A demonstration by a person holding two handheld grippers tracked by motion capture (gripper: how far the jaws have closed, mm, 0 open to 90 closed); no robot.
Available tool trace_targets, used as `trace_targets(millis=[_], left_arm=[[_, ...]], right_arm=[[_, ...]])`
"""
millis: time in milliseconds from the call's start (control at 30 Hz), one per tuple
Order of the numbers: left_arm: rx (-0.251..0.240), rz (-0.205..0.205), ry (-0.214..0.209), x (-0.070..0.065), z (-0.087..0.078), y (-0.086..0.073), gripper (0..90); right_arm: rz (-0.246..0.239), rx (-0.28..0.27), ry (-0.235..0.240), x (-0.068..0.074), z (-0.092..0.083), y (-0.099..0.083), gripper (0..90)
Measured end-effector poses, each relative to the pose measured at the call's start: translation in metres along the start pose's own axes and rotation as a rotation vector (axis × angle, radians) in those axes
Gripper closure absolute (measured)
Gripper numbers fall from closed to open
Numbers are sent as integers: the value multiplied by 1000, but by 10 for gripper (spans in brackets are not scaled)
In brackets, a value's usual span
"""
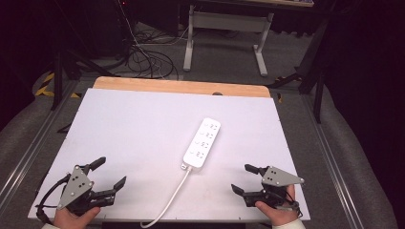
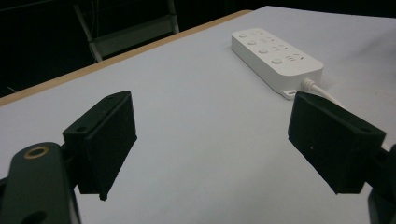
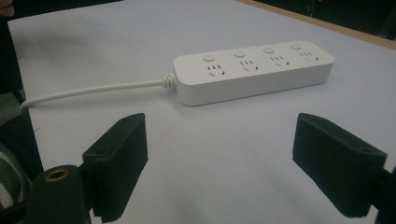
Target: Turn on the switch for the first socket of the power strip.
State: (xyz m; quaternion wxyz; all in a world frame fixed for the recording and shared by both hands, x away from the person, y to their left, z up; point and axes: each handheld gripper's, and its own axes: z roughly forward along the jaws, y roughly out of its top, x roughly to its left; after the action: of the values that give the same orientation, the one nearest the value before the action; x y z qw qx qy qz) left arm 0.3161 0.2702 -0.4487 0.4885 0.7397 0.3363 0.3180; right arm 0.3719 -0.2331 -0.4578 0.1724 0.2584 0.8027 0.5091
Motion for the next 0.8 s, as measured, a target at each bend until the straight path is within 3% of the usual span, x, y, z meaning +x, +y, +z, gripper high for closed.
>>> trace_targets(millis=[467,800], left_arm=[[-5,-7,19,1,-2,0,162],[28,-19,16,0,0,0,139]], right_arm=[[-12,2,-6,1,0,1,192],[-52,32,-13,5,1,5,226]])
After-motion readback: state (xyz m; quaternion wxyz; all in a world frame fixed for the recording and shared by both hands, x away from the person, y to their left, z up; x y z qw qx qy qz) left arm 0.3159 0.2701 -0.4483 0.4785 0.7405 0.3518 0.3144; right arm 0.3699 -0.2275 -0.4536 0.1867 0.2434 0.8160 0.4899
